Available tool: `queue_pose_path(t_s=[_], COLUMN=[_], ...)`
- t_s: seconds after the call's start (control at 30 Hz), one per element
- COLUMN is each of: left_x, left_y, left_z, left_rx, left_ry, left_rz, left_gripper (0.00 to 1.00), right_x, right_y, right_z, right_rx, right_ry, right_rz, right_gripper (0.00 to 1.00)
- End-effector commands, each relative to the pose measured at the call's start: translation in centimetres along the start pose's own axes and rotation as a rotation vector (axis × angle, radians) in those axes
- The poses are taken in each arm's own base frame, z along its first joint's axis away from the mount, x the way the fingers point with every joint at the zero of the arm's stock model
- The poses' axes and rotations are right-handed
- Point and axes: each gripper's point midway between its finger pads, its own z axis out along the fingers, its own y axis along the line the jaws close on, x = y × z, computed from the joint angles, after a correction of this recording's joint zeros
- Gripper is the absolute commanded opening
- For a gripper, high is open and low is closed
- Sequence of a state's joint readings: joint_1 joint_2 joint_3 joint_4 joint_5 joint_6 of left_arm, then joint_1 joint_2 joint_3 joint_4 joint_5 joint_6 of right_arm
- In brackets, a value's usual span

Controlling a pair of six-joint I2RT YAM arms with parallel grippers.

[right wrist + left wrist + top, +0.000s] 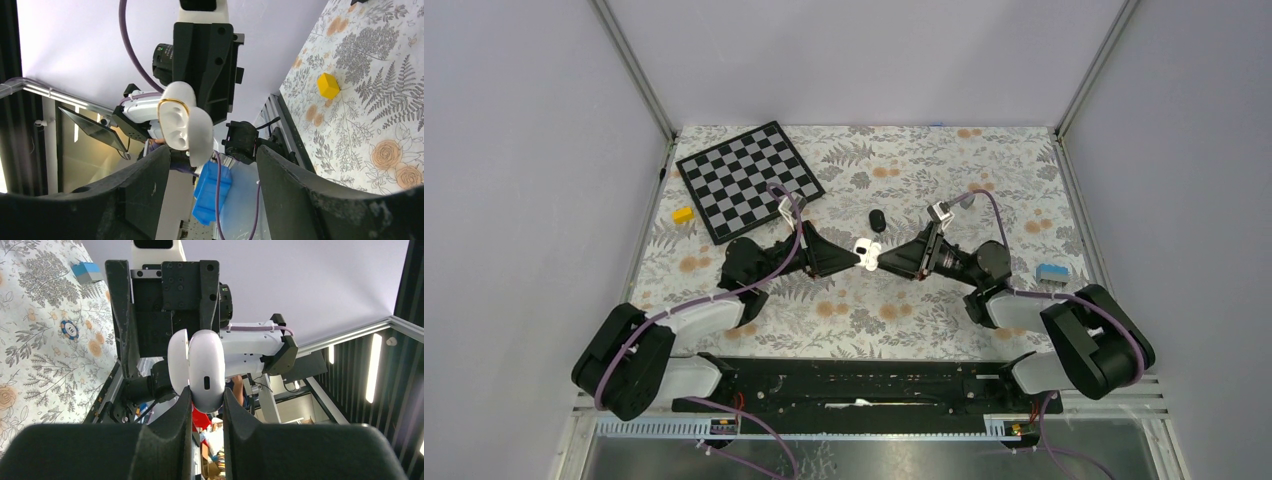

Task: Insert the wireless bluetooth earbuds into the charging case
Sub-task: Open the charging case.

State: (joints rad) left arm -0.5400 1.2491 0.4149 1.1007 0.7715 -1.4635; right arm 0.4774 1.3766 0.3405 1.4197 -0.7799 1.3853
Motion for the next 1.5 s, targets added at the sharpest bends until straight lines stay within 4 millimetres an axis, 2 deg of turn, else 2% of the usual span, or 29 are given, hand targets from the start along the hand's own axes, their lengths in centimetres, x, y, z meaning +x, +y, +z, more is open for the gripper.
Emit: queue_pose_path(t_s=[0.0, 0.17, 0.47, 0.6, 0.73, 0.9, 1.13, 1.47], left_x=[-0.2, -0.5, -1.5, -1.9, -2.2, -2.5, -2.8, -2.9], left_y=[-2.3, -2.9, -4.6, -5.4, -6.0, -6.4, -7.4, -7.5], left_z=[-0.1, 0.0, 0.6, 0.9, 1.0, 1.0, 1.1, 0.9], left_rx=[0.095, 0.119, 0.179, 0.204, 0.230, 0.242, 0.273, 0.289], left_ry=[0.006, -0.002, -0.009, -0.004, -0.004, -0.017, -0.020, -0.020], left_rz=[0.055, 0.043, -0.011, -0.043, -0.060, -0.070, -0.071, -0.074], left_gripper=[0.00, 0.00, 0.00, 0.00, 0.00, 0.00, 0.00, 0.00], right_x=[0.2, 0.3, -0.3, -0.7, -1.2, -1.5, -1.8, -2.6], right_y=[4.5, 5.2, 7.7, 7.9, 8.0, 9.2, 9.4, 9.4], right_z=[-0.7, -0.8, -0.3, 0.1, 0.5, 0.9, 1.2, 1.1], right_rx=[-0.183, -0.202, -0.266, -0.273, -0.277, -0.309, -0.313, -0.308], right_ry=[-0.005, -0.001, 0.012, 0.009, 0.005, 0.019, 0.017, -0.027], right_rz=[-0.162, -0.201, -0.277, -0.287, -0.300, -0.344, -0.347, -0.338], right_gripper=[0.72, 0.74, 0.76, 0.82, 0.83, 0.82, 0.75, 0.62])
